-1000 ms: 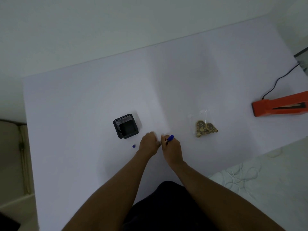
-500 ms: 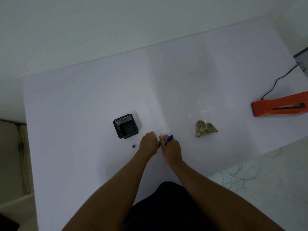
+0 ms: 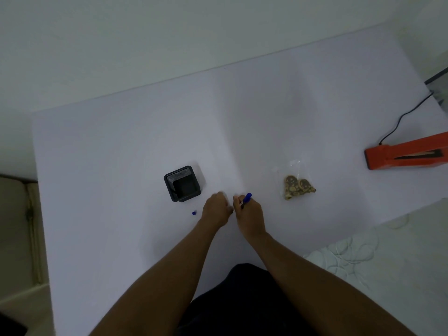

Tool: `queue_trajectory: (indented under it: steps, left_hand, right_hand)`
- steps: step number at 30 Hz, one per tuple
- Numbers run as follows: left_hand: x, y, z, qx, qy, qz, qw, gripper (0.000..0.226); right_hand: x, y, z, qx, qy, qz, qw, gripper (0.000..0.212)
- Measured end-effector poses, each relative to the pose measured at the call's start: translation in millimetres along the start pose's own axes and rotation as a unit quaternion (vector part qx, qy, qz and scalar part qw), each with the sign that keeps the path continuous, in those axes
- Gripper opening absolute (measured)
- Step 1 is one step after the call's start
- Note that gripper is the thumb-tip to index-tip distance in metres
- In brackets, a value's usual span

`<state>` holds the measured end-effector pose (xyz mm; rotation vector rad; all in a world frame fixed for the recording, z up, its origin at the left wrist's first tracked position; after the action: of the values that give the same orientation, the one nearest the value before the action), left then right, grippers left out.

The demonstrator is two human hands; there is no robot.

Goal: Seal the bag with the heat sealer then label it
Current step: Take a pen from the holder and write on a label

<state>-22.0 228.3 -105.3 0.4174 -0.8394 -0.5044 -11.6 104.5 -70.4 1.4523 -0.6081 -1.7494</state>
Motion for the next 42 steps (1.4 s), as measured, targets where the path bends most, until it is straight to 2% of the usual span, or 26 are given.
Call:
queue_trajectory:
  steps: [7, 15, 24, 42]
  left_hand:
    - [-1, 0, -3, 0.008, 0.005, -0.002, 1.0, 0.024]
    - [-2, -3, -2, -0.002, 0.006, -0.005, 1.0, 0.019]
    - [-2, -2, -3, -0.006, 0.009, -0.004, 1.0, 0.018]
    - [-2, -1, -1, -0.006, 0.01, -0.009, 1.0, 0.019]
  right_hand:
    - [0, -5, -2, -0.018, 0.014, 0.026, 0.999, 0.037]
    - [2, 2, -5, 0.007, -0.005, -0.01, 1.0, 0.051]
    - [24, -24, -7, -0.01, -0.02, -0.008, 1.0, 0.04]
    - [12, -14, -2, -0.008, -0.039, -0.006, 0.999, 0.034]
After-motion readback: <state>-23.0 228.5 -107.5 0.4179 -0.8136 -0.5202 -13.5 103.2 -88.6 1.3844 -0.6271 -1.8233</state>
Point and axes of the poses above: each hand's wrist, its own z-axis away from the middle knuckle, its own y-axis out of the back of the hand, x = y × z, the point moved 8 cm from there along -z, towards the middle knuckle, and after that the axes turned 8 degrees about z, right-handed, at the moved point
